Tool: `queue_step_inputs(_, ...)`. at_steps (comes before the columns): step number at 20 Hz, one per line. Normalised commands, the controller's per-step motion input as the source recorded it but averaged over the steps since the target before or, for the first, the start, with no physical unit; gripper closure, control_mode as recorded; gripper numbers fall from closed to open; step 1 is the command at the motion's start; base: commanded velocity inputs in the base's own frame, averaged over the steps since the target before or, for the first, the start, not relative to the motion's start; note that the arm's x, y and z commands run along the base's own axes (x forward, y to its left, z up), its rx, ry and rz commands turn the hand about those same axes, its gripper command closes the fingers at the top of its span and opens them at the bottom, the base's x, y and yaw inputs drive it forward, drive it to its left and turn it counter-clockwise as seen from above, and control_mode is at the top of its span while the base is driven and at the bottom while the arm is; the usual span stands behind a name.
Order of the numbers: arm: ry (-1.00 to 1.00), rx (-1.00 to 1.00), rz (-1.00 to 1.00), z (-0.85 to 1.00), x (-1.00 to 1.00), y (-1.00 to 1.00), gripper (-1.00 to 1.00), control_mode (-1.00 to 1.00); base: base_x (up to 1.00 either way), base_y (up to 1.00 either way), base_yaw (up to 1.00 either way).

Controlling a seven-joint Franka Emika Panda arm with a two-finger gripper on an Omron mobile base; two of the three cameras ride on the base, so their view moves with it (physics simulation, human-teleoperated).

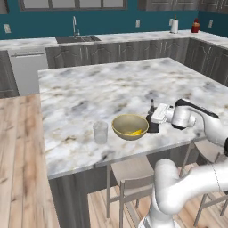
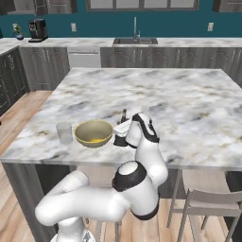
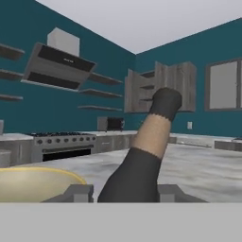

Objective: There is a bowl on the dining counter. Grab a lemon wedge from the fridge and place it in the bowl. Then get the liquor bottle and glass cup from the cabinet and place them next to the bowl.

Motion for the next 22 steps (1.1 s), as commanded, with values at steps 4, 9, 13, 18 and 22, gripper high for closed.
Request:
queue_step_inputs(4, -0.15, -0.04, 0.0, -0.74, -0.22, -0.23, 1.0, -1.0, 0.0, 0.0, 0.0)
queue_step_inputs(9, -0.15, -0.05, 0.0, -0.52, -0.36, -0.1, 1.0, -1.0, 0.0, 0.0, 0.0)
queue_step_inputs(13, -0.11, -0.09, 0.0, -0.45, -0.13, 0.0, 1.0, -1.0, 0.0, 0.0, 0.0)
queue_step_inputs(18, -0.03, -0.09, 0.0, -0.14, 0.0, 0.0, -1.0, -1.0, 0.0, 0.0, 0.0)
queue_step_inputs(22, 0.03, -0.02, 0.0, 0.16, -0.01, 0.0, -1.0, -1.0, 0.0, 0.0, 0.0)
